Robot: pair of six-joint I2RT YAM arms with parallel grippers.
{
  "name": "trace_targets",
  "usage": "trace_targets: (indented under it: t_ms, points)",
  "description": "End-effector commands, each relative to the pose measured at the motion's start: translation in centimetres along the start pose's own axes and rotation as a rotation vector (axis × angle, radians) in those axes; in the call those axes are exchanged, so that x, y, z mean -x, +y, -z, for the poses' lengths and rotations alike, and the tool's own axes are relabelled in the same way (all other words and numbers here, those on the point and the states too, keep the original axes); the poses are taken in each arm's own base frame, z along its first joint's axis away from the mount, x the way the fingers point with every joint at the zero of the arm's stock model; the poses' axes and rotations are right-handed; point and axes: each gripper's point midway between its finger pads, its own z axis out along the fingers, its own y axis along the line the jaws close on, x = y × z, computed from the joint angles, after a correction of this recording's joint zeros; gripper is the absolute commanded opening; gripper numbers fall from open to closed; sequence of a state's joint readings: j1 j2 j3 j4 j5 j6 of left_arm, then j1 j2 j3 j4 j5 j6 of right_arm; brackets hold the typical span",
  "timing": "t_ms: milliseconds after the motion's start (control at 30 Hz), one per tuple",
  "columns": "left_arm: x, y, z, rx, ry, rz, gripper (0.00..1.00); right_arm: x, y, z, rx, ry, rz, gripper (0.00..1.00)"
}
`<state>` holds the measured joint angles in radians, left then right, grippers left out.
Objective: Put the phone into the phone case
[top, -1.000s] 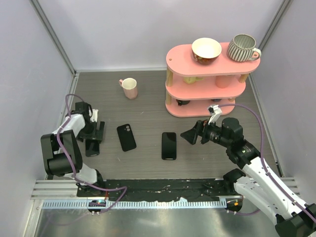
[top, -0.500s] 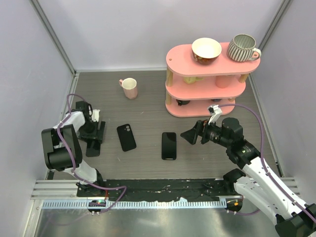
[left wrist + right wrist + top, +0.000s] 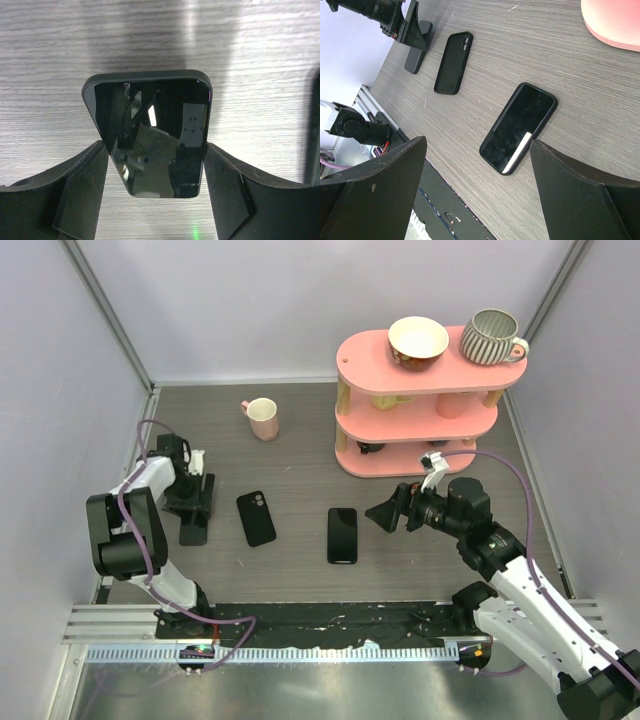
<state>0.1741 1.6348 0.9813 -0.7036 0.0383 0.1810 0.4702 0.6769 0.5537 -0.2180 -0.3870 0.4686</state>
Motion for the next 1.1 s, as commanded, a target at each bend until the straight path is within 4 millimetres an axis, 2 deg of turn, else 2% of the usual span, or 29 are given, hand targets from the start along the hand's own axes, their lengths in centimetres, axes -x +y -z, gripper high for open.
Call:
trace_targets:
  t_ms: [0,167,333,400,600,767,833,867,900,933,967,1067]
  points:
    - [2.7,-0.4,1.8,-0.003,-0.081,0.045,0.52,1.7,0.8,0.0,0.016,-0.043,0.035,0.9]
    - [3.7,-2.2,2.6,-0.086,-0.091,0.129,0.42,1.5,0.7,0.0,0.017,-0.035,0.033,0.91]
    - [2.5,-2.8,2.1,-0.104,-0.047,0.151,0.34,1.4,0.7,-0.1,0.017,-0.028,0.03,0.9]
    - [2.7,-3.2,2.1,-0.12,-0.063,0.183,0.32,1.3,0.7,-0.2,0.019,-0.026,0.03,0.9]
    - [3.5,-4.3,3.4,-0.167,-0.097,0.2,0.29,0.9,0.3,-0.5,0.007,-0.01,0.022,0.9]
    - [3.3,-4.8,3.8,-0.186,-0.097,0.237,0.27,0.7,-0.1,-0.8,-0.007,0.001,0.017,0.91]
    - [3.4,-5.8,4.0,-0.235,-0.067,0.278,0.26,0.5,-0.5,-1.1,-0.016,0.009,0.012,0.91]
    - [2.8,-6.2,4.2,-0.25,-0.025,0.295,0.26,0.3,-0.7,-1.2,-0.023,0.012,0.009,0.9]
    - [2.4,-6.4,3.8,-0.254,0.022,0.306,0.25,0.3,-0.8,-1.3,-0.028,0.014,0.005,0.91]
    - [2.6,-6.3,4.1,-0.25,0.032,0.306,0.24,0.0,-1.1,-1.6,-0.034,0.028,-0.001,0.9]
    - [2.1,-6.6,4.3,-0.246,0.059,0.305,0.24,0.1,-1.1,-1.7,-0.035,0.031,-0.002,0.9]
    - [2.7,-6.8,5.4,-0.254,-0.005,0.297,0.24,-0.2,-1.3,-1.9,-0.04,0.054,-0.013,0.9]
